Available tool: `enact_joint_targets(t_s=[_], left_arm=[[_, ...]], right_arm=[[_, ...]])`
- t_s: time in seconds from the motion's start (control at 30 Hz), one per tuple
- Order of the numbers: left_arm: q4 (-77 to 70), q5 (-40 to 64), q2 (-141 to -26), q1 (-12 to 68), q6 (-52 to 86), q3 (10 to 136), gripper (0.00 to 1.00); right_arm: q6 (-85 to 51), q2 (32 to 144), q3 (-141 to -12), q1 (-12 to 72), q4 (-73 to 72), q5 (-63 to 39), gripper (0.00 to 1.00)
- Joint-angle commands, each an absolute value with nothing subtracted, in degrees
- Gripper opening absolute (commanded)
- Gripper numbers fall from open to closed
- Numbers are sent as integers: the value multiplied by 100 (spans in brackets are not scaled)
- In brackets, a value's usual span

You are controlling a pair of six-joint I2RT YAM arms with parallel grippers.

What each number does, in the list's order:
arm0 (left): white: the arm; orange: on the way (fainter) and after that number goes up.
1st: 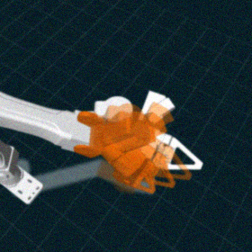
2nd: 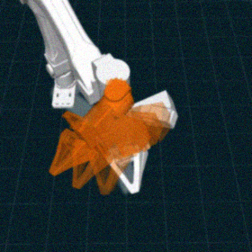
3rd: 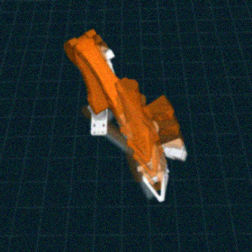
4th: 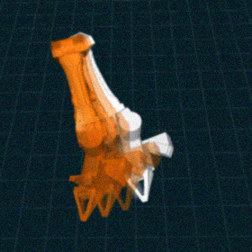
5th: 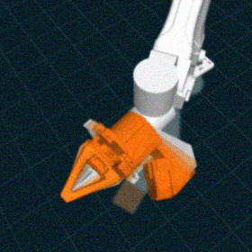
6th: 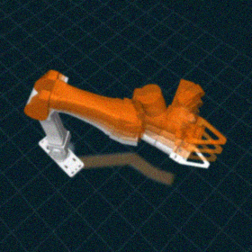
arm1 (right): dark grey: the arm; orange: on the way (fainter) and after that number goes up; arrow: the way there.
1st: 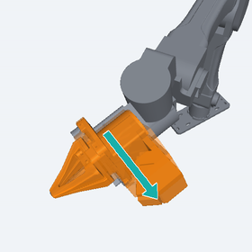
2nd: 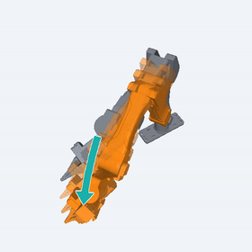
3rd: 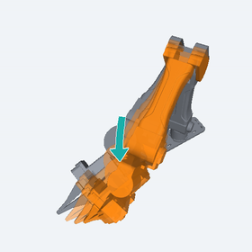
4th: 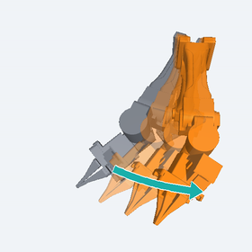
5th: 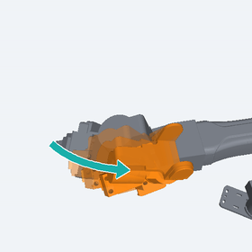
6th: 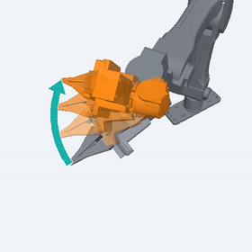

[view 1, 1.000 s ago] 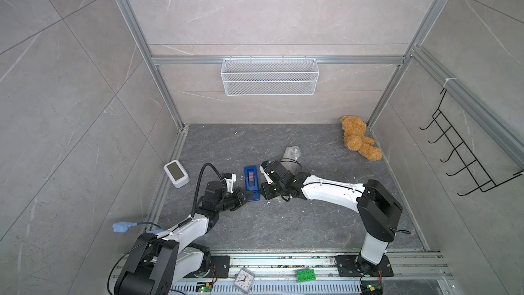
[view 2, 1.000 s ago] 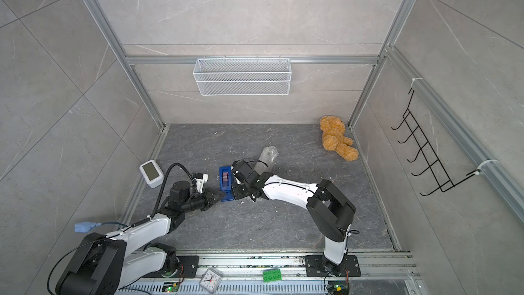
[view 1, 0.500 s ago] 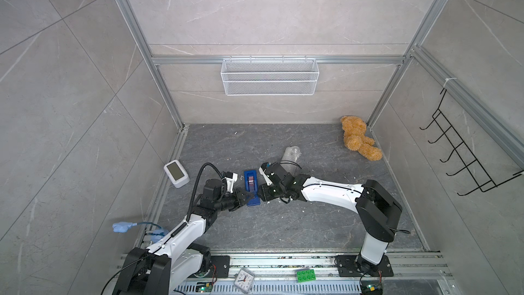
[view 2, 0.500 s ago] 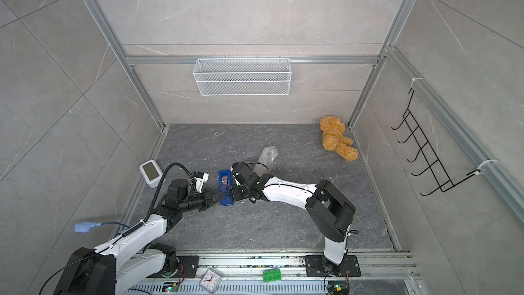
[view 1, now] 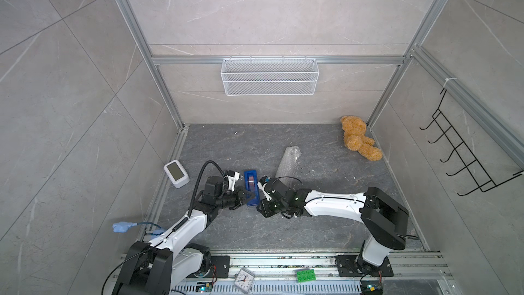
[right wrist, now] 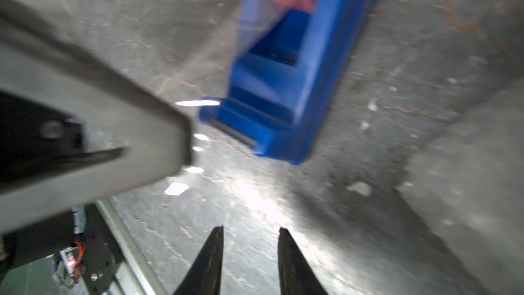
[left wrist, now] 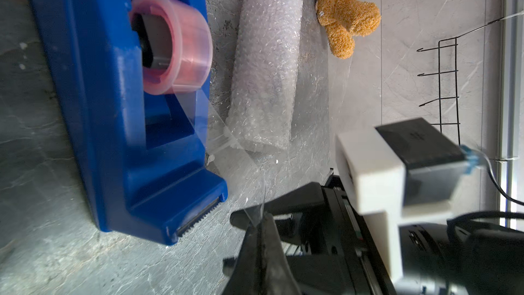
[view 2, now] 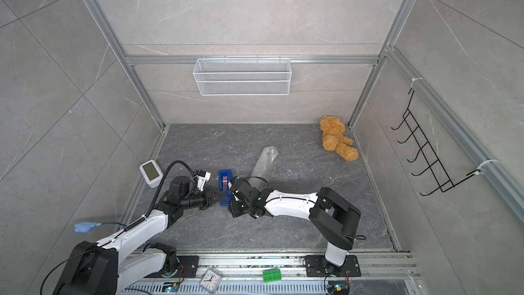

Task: Wrap wine bottles in bubble wrap
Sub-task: Tear off the tape using the Tape Cutter.

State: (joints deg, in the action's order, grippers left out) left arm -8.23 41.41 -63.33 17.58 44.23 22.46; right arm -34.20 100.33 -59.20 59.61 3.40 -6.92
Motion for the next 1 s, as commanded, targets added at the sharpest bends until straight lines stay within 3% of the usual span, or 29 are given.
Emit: enact_joint_targets(t_s=[0.0, 0.33, 0.97], left_arm=[[-673, 4394, -6407, 1716, 4174, 2523, 0], [-517, 4554, -6292, 1706, 4090, 2561, 0], [-71, 4958, -5184, 1720, 4511, 1751, 0]], right_arm=[[-3628, 10286, -5949, 5946, -233, -653, 33], [-3502, 10820, -6135, 5941, -952, -295, 26], [-3402, 11250, -6047, 5873, -1736, -89, 24]])
